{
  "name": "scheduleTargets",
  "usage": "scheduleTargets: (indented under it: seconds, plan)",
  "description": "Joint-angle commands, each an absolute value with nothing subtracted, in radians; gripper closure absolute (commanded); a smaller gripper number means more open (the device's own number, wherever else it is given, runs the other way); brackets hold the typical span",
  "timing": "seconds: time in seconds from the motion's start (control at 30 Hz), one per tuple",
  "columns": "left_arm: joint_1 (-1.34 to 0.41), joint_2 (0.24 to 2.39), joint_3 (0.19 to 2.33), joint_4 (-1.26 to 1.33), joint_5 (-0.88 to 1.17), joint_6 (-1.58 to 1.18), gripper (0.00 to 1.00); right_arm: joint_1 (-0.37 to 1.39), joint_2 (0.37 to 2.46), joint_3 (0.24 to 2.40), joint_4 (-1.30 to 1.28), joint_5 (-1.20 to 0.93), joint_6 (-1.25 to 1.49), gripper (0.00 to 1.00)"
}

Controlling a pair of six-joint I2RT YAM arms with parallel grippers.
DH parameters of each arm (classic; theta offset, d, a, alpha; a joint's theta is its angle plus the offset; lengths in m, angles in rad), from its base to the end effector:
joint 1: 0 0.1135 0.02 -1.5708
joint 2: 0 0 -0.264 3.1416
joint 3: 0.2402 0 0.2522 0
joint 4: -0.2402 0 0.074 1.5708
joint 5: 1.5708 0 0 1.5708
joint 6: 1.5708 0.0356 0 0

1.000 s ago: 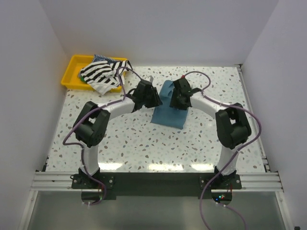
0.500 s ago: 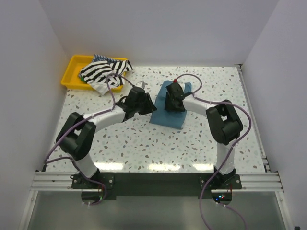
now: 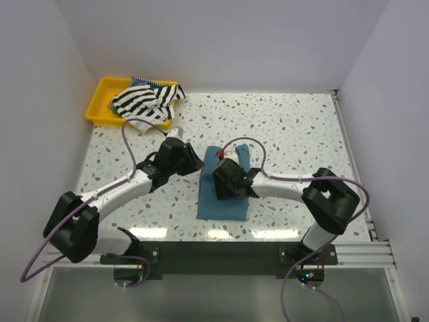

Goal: Fold and stack the tank tops
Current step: Fold the tank top

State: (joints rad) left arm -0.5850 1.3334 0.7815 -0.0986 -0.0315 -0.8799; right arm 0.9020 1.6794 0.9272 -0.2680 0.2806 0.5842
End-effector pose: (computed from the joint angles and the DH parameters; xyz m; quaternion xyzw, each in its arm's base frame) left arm 0.2384 -0.1565 0.2264 -0.1385 0.8851 -0.2864 0.3396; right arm 0.2093 0.2489 0.1602 -0.1132 0.9469 0.0830 0.2893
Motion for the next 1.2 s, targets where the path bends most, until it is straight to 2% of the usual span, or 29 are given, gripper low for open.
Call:
scheduleTargets:
  seconds: [0.0, 0.13, 0.23, 0.33, 0.5, 0.53, 0.63, 0.9, 1.0, 1.17]
  plan:
    - [-0.581, 1.312, 0.764, -0.109, -0.038, -0.881, 0.57, 0.922, 1.632, 0.882, -0.365, 0.213, 0.666, 0.27]
    - [-0.575, 1.354, 0.791, -0.098, -0.005, -0.850, 0.57, 0.920, 1.559, 0.952, -0.413, 0.259, 0.683, 0.17]
    - [-0.575, 1.361, 0.802, -0.092, 0.035, -0.835, 0.57, 0.908, 1.562, 1.061, -0.468, 0.328, 0.673, 0.14]
    - [-0.575, 1.348, 0.798, -0.106, 0.046, -0.821, 0.57, 0.835, 1.591, 1.146, -0.460, 0.307, 0.661, 0.14]
    - [-0.589, 1.309, 0.750, -0.100, 0.098, -0.818, 0.61, 0.720, 1.734, 1.282, -0.430, 0.235, 0.626, 0.22]
    - [-0.606, 1.302, 0.743, -0.097, 0.107, -0.816, 0.61, 0.695, 1.765, 1.305, -0.428, 0.227, 0.620, 0.28]
    - [-0.655, 1.289, 0.727, -0.106, 0.113, -0.821, 0.62, 0.670, 1.862, 1.420, -0.416, 0.200, 0.598, 0.36]
    - [-0.773, 1.293, 0.674, -0.084, 0.135, -0.853, 0.66, 0.658, 2.019, 1.558, -0.442, 0.189, 0.600, 0.37]
    - [-0.798, 1.315, 0.644, -0.066, 0.129, -0.870, 0.67, 0.658, 2.049, 1.574, -0.437, 0.184, 0.612, 0.41]
    - [-0.811, 1.370, 0.609, -0.037, 0.095, -0.888, 0.68, 0.658, 2.088, 1.600, -0.442, 0.187, 0.620, 0.59]
